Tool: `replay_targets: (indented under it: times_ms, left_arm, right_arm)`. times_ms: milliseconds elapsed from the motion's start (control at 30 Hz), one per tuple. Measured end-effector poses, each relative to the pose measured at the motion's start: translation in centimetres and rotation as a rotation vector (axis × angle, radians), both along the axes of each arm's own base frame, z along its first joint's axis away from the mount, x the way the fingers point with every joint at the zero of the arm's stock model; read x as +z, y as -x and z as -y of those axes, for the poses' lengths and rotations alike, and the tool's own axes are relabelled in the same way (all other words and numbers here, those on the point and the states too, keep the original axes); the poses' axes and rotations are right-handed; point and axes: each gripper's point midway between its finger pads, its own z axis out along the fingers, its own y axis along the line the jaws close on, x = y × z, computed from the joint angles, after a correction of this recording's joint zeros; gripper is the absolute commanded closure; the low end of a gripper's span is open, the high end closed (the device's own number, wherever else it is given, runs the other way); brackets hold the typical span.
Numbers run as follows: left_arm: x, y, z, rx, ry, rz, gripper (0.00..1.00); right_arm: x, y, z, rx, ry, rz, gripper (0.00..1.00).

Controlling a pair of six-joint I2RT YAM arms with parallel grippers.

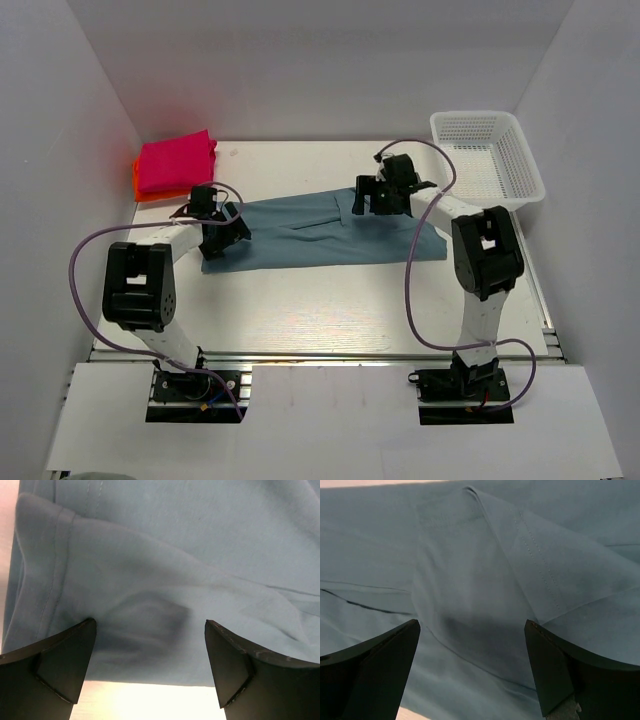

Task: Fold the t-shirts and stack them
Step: Fold the other side of the tshirt into a rectangle

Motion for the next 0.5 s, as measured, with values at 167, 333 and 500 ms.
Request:
replay_targets:
  times_ms: [167,333,500]
  left_arm:
    - [-0.1,0.3,-0.3,0.007,-0.013,-0.002,0.00]
    - [-0.1,0.5,-0.4,0.002,-0.021,-0.002,0.00]
    - [-0.3,0.7,-0.5,-0.005,-0.028,-0.001,0.00]
  right_arm:
    - [-3.5,0.2,0.6,-0.033,0.034,-0.073,0.09]
    - [-3.5,-2.5,1.0,-0.116,0.056,-0.033,0.09]
    - [-3.4,-6.5,1.4,-0.222,0.064,0.039,0.09]
